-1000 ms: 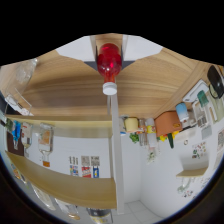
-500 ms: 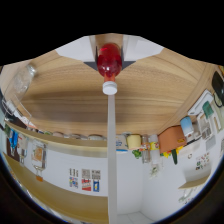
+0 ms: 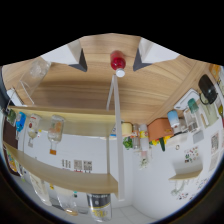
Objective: Make me a cup of Vodka Sunrise.
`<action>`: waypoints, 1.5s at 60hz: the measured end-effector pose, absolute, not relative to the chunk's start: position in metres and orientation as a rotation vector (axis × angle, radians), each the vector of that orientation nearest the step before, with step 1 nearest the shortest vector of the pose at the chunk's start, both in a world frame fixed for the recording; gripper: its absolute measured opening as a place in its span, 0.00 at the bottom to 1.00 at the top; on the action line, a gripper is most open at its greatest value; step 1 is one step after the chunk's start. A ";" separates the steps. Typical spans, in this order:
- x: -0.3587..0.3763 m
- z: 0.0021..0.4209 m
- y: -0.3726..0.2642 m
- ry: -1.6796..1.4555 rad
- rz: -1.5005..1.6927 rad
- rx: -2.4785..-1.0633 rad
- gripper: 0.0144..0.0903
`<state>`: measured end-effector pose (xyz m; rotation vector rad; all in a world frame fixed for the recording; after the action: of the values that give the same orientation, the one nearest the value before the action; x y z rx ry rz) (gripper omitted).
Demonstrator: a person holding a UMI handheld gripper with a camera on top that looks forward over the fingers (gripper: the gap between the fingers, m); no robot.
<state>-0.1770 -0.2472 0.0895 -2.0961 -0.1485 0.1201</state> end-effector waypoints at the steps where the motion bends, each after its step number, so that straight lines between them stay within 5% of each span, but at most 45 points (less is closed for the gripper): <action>1: -0.175 0.097 -0.250 -0.147 0.128 -2.085 0.94; 14: -0.112 0.178 -0.285 -0.114 0.174 -1.952 0.94; 34: 0.032 0.153 -0.321 0.000 0.041 -2.046 0.93; 42: 0.072 0.188 -0.315 0.040 0.033 -2.015 0.94; 54: 0.136 0.299 -0.275 0.079 0.075 -1.886 0.94; 55: 0.139 0.307 -0.270 0.079 0.074 -1.874 0.86; 56: 0.145 0.315 -0.265 0.078 0.075 -1.863 0.93; 63: 0.176 0.360 -0.224 0.077 0.086 -1.788 0.94; 77: 0.209 0.390 -0.142 0.008 0.038 -1.737 0.94; 83: 0.207 0.385 -0.116 -0.023 0.057 -1.751 0.87; 90: 0.207 0.386 -0.107 -0.035 0.060 -1.748 0.59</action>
<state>0.2066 -0.1074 0.3865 -1.7482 -0.0345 0.0604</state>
